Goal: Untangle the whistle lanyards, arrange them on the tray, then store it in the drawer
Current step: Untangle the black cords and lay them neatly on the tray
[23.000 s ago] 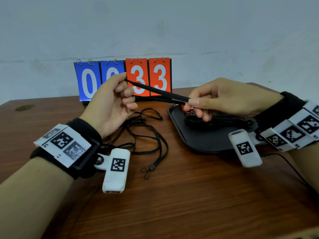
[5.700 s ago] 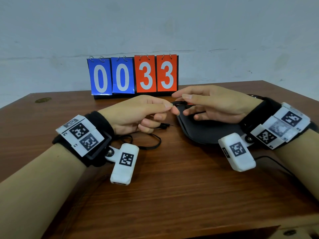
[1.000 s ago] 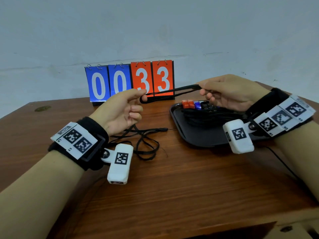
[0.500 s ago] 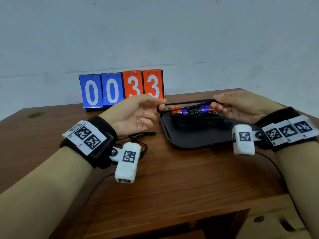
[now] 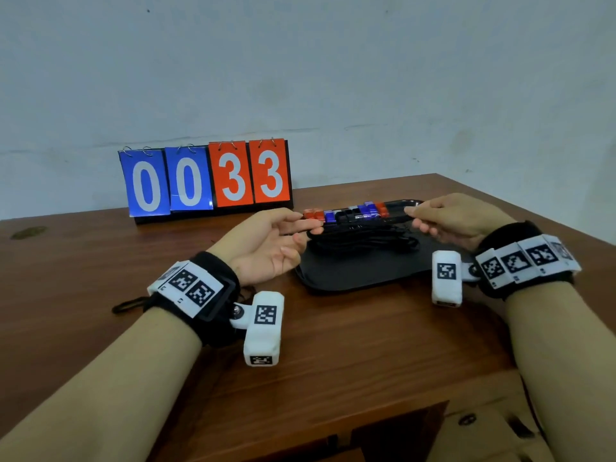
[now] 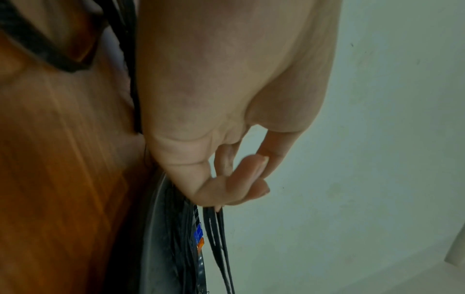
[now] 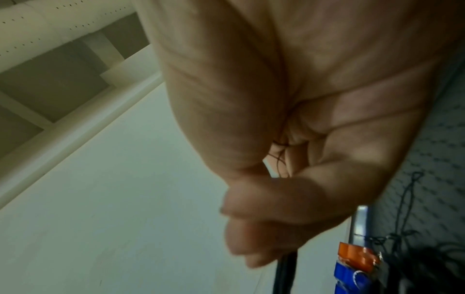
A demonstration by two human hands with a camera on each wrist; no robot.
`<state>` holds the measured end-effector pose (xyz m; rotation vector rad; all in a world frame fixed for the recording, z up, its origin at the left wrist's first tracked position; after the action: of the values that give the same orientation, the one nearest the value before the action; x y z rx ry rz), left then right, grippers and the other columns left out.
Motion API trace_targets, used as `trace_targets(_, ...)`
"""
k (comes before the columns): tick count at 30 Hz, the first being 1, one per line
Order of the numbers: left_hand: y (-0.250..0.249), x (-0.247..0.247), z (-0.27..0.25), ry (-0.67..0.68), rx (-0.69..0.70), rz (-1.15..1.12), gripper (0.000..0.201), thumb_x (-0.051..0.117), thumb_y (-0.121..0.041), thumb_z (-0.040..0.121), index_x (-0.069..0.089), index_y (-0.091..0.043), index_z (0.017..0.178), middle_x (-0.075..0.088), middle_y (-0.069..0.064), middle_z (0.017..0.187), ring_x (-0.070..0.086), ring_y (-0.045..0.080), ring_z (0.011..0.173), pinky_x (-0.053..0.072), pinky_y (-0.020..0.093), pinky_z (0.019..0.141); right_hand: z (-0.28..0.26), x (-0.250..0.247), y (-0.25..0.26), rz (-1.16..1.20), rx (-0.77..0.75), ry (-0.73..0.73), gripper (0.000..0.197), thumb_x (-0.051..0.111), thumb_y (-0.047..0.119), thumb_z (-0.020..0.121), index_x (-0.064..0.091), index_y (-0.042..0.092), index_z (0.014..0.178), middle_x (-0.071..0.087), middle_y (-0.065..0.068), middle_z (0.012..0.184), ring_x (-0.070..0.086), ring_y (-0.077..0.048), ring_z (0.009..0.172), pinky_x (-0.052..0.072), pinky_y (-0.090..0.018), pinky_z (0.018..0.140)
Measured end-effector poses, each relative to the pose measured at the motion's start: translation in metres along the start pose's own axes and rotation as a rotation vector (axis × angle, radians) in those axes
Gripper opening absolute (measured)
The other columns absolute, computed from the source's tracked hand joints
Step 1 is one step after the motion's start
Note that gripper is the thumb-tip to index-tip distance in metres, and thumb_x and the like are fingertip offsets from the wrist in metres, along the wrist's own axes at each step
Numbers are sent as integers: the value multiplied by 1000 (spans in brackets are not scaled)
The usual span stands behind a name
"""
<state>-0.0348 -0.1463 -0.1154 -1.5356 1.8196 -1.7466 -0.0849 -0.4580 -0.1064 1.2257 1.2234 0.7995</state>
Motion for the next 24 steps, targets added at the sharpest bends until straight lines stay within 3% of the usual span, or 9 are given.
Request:
trace_targets(3,2,2,-1,-18,-9,-2,39,57,-18,98,63,3,131,64,11,139,56,6,62,39,14,46,4,1,-3,65,61,17,12,63,13,97,65,3,91,64,-4,66,57,-3,46,47,-10,44)
trace_targets(7,4,4,-2,-32,-12,17,43,59,-19,97,60,3,134,71,10,101,60,8,70,43,15,47,3,3,-5,159,135,48,12,59,8,99,65,-1,96,76,-9,74,71,-7,60,56,-14,54)
trace_targets(10,3,3,-5,-41,-3,40,43,60,-19,97,58,2,134,70,16,115,69,14,80,48,16,50,4,5,-5,164,180,50,14,58,8,99,66,-2,98,78,-11,80,73,-8,62,57,-14,54)
trace_targets(13,-1,2,-10,-38,33,80,41,62,-18,96,61,-2,133,64,16,128,72,17,81,53,18,53,2,8,-4,144,195,33,13,58,9,99,66,-1,98,78,-9,77,70,-5,55,54,-12,49)
trace_targets(18,-20,-2,-19,-77,144,212,36,67,-21,93,71,-9,127,65,5,107,61,8,68,44,16,51,-2,13,-1,-33,165,-19,17,59,21,100,66,9,110,67,6,54,49,0,34,38,-9,34)
trace_targets(21,-33,-9,-24,-186,218,355,34,70,-23,92,73,-10,123,70,3,104,58,7,64,39,16,47,-2,12,0,-31,166,16,26,58,30,100,66,17,121,59,7,53,43,-1,34,34,-11,32)
trace_targets(24,-35,-17,-25,-277,214,433,29,68,-23,94,74,-10,120,69,2,103,58,6,63,38,16,49,-6,15,3,45,124,129,30,57,26,97,65,23,126,51,6,58,39,-2,41,31,-12,34)
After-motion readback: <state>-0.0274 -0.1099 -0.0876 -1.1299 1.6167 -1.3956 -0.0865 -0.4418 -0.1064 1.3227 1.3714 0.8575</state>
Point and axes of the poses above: each hand's wrist, its own z-axis towards the middle knuckle, its own x-axis out of the palm, y = z × x, the point moved 1 cm from there along z, towards the middle knuckle
